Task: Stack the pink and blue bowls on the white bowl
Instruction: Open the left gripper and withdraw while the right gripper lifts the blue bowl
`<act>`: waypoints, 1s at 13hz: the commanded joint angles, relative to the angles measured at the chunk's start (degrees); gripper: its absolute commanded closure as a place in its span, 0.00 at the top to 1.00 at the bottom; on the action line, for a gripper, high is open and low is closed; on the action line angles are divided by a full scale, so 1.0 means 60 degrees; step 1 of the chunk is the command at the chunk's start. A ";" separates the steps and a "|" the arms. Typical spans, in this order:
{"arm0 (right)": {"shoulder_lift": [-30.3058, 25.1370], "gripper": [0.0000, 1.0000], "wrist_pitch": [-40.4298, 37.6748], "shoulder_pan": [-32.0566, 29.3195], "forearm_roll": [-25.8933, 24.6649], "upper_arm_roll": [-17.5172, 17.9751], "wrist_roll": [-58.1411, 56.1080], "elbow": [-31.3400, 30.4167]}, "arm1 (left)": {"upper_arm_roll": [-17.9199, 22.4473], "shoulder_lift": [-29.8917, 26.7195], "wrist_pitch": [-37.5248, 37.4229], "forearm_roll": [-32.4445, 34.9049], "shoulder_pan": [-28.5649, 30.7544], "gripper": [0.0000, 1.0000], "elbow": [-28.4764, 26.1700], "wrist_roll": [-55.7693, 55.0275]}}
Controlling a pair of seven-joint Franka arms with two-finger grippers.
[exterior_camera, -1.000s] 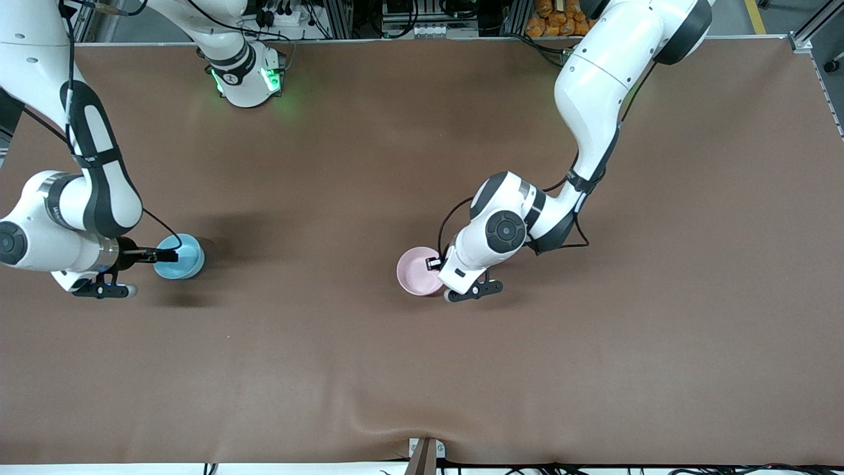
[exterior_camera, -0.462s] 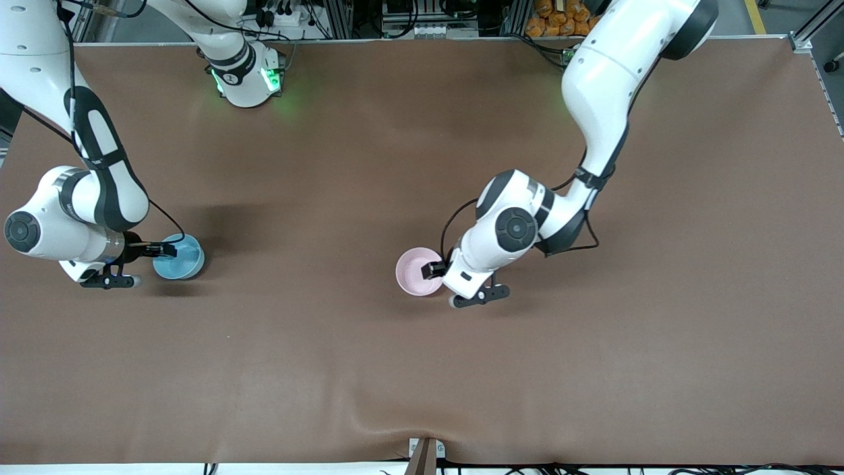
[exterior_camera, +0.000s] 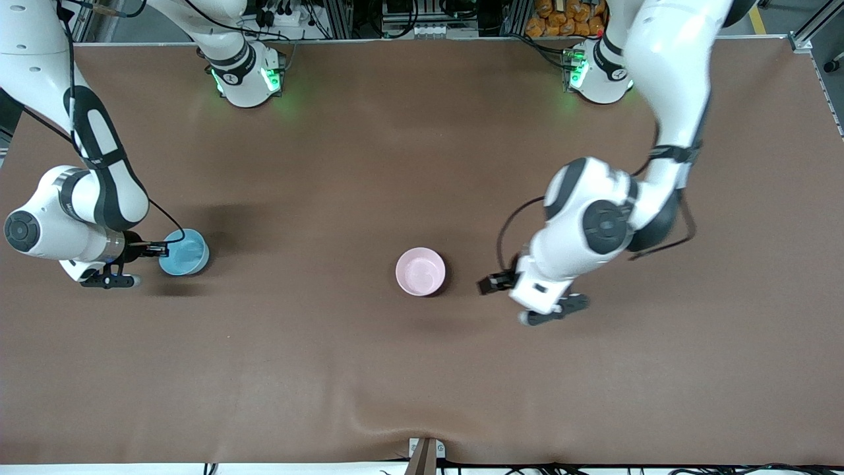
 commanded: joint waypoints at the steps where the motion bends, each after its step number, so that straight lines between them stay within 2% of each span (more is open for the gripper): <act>1: -0.0234 0.00 -0.0437 0.0128 -0.0002 0.0152 -0.0230 0.0399 | -0.0032 -0.0760 -0.0763 0.0304 0.0492 1.00 -0.0176 0.0074; 4: -0.0470 0.00 -0.1887 0.0218 0.0201 0.0546 -0.0157 0.1262 | -0.0032 -0.1449 -0.1555 0.0319 0.1035 1.00 -0.0190 0.0582; 6: -0.0602 0.00 -0.2825 0.0276 0.1413 0.0766 -0.0098 0.1689 | -0.0046 -0.1961 -0.1906 0.0304 0.1502 1.00 -0.0190 0.1549; 8: -0.0602 0.00 -0.2844 0.0596 0.2279 0.0914 -0.0054 0.1763 | -0.0222 -0.2546 -0.2724 0.0290 0.2177 1.00 -0.0190 0.2179; 11: -0.0529 0.00 -0.2408 0.1794 0.3525 0.0899 0.1243 0.1749 | -0.0149 -0.3674 -0.4217 0.0319 0.2267 1.00 -0.0249 0.2870; 13: -0.0471 0.00 -0.1544 0.2791 0.3601 0.0899 0.2765 0.1734 | -0.0134 -0.4421 -0.4822 0.0450 0.2485 1.00 -0.0438 0.3630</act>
